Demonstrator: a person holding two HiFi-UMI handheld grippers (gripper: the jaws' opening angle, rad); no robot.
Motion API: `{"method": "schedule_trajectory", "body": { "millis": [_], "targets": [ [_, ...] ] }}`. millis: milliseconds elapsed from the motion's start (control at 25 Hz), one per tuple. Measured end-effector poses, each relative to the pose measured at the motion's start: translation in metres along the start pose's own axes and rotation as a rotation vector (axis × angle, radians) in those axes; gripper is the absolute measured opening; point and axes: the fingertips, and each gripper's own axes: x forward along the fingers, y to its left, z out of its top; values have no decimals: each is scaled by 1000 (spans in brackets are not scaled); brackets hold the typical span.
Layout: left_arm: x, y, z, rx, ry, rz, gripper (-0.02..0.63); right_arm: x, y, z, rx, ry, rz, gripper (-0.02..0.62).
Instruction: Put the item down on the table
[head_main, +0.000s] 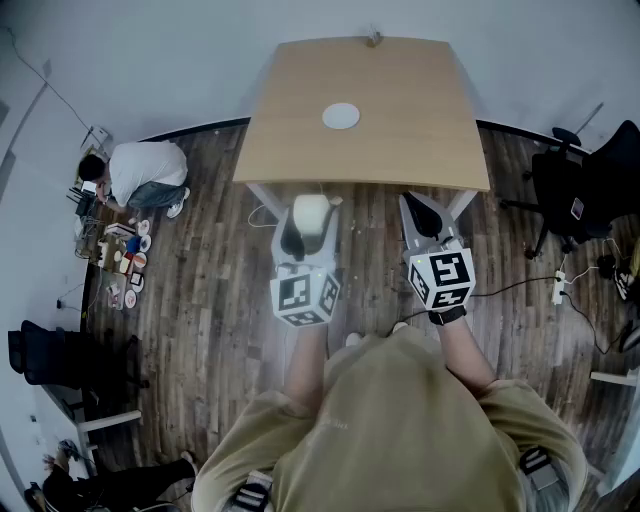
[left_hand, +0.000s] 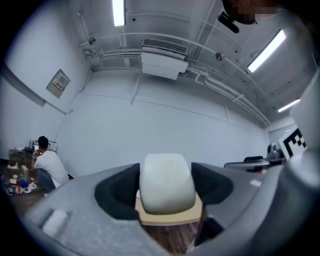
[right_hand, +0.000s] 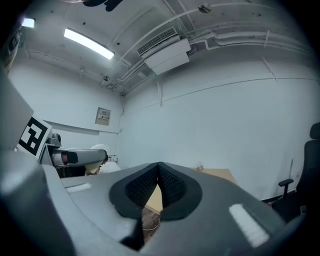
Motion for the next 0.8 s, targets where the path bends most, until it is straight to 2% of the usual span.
{"method": "schedule_trajectory", "body": {
  "millis": [240,440,600,800],
  "targets": [
    [-23,31,0,-11,-2,-10,321,4,38,-7,17,-21,-4,6],
    [-45,60,-2,-40,-13,-23,321,7,77,-14,-12,12,0,6],
    [-58,71,-8,-50,-14,-72,321,5,102,-26,3,42,-11,6],
    [-68,75,-14,-78,1,-88,321,1,120,-30,1,65,-8,6]
  ]
}}
